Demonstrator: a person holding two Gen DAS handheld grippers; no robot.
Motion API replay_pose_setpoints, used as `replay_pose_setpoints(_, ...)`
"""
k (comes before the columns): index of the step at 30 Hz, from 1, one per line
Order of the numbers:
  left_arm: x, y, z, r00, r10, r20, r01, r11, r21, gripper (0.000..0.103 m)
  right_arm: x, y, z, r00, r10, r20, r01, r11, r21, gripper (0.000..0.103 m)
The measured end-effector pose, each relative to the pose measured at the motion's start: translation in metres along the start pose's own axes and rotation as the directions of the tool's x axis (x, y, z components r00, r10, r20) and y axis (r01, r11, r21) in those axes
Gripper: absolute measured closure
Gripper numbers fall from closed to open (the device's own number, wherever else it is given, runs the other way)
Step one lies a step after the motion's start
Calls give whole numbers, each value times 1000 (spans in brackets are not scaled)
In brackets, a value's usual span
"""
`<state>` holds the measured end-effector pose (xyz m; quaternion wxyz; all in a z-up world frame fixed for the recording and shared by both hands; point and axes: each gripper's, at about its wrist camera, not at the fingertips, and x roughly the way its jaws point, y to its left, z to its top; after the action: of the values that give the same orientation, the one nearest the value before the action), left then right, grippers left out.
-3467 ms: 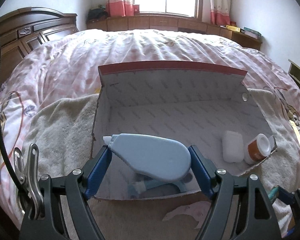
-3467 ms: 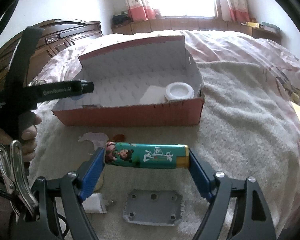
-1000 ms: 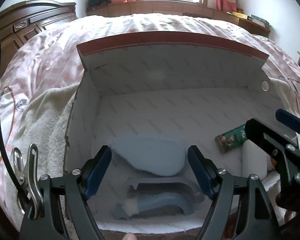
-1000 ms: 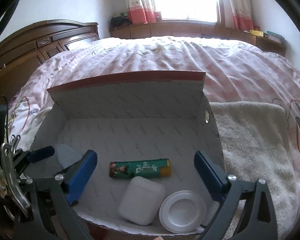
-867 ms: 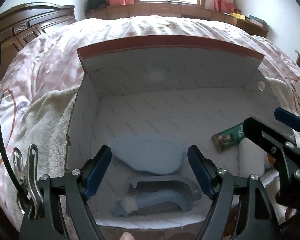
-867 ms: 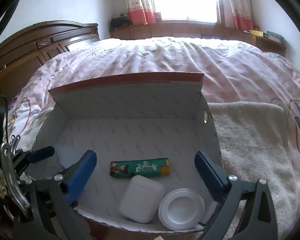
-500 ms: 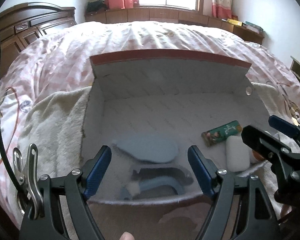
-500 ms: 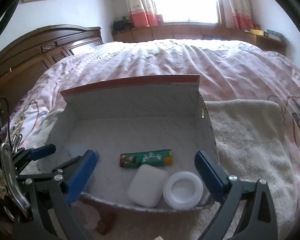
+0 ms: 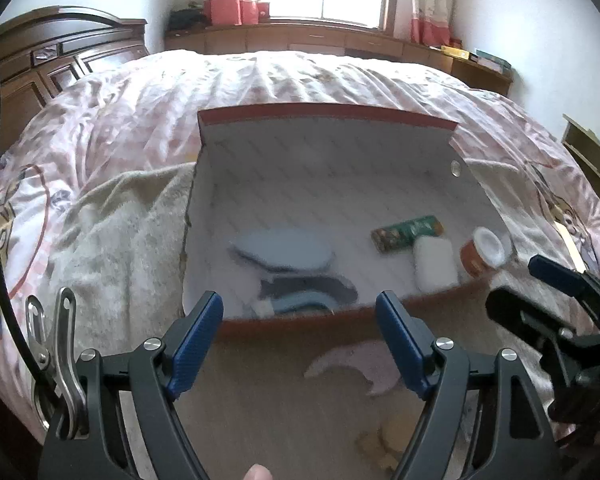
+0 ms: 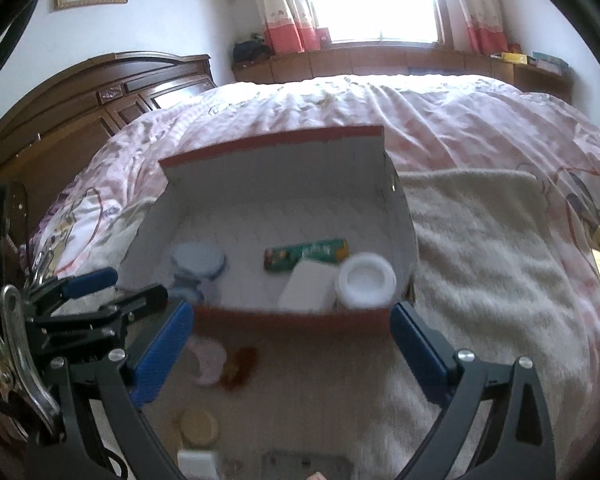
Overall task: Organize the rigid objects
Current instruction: 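Withdraw both grippers from the box toward the remaining items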
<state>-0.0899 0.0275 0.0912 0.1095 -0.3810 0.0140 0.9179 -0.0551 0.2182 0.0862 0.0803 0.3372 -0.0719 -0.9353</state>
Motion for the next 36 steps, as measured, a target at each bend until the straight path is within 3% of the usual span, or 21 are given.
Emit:
replay_pose_setpoints(20,-5,6,-61,996,-4,-89,0,999,-39,23,-21,-1,-80,991,-86,-105,81,995,-52,3)
replay_pose_setpoints(36,9,13,-89,987,23,-156,-34,997,-67,23,-4,-10,-105,980,-122,-159,120,993,-16,3)
